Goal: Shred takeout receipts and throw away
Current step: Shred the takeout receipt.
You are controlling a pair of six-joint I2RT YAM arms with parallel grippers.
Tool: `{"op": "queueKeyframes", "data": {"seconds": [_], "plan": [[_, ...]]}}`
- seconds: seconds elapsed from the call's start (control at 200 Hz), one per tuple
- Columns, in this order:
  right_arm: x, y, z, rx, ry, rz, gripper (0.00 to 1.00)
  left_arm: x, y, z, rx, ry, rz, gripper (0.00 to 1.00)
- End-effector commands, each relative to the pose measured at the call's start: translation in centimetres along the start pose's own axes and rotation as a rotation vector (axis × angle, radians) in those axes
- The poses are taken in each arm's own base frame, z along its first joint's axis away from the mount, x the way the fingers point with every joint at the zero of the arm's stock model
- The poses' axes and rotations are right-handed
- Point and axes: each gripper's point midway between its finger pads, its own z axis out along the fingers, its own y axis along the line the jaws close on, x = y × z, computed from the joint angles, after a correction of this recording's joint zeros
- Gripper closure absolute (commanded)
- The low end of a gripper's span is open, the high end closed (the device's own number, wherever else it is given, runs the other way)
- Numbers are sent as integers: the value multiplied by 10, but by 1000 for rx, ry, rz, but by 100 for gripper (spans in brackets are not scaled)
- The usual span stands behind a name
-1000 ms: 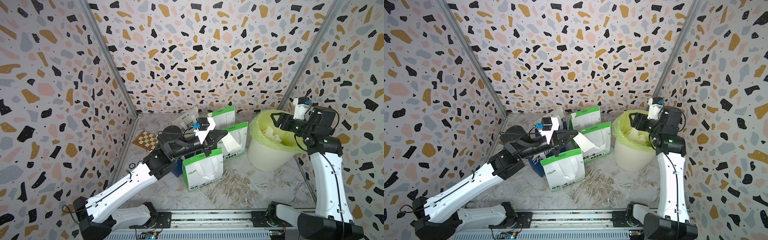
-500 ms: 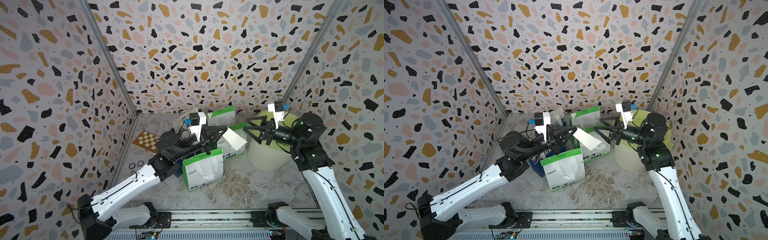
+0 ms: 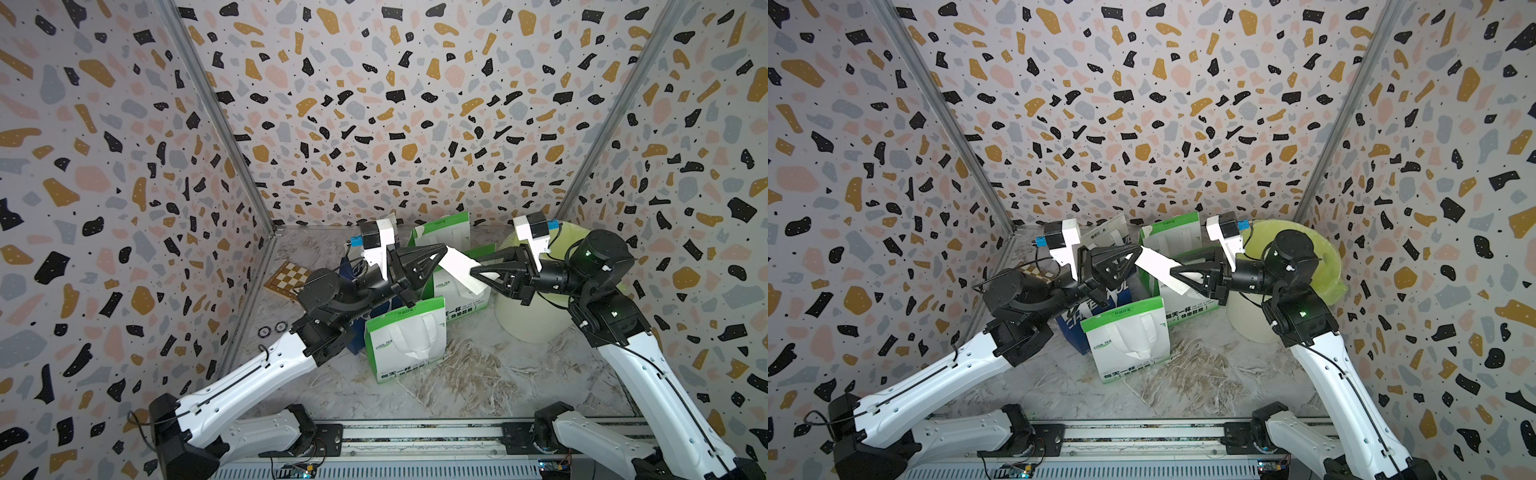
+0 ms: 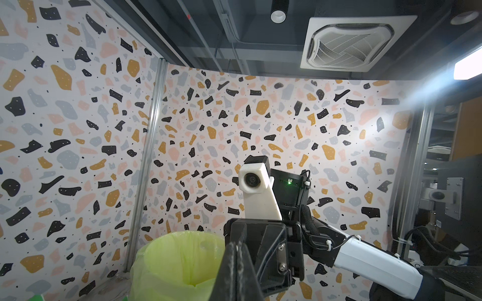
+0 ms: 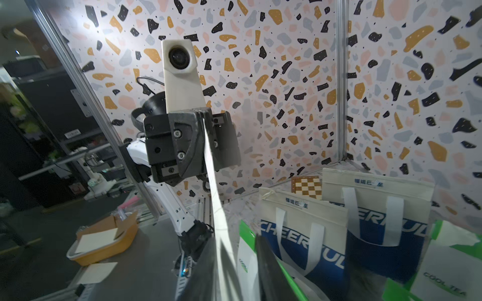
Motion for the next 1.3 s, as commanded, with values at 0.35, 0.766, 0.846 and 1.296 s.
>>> {"op": "queueKeyframes", "data": {"seconds": [0.35, 0.766, 0.846, 1.296], "plan": [[-12, 11, -3, 48, 54, -31, 100, 7, -20, -10, 60, 221, 247, 0], [27, 16, 2, 21, 231, -13, 100, 40, -33, -38, 283, 800, 479, 8], [30, 19, 4, 9, 247, -15, 100, 49, -30, -36, 300, 841, 448, 15], [45, 27, 17, -21, 320, -20, 100, 67, -20, -15, 283, 843, 332, 46]]}}
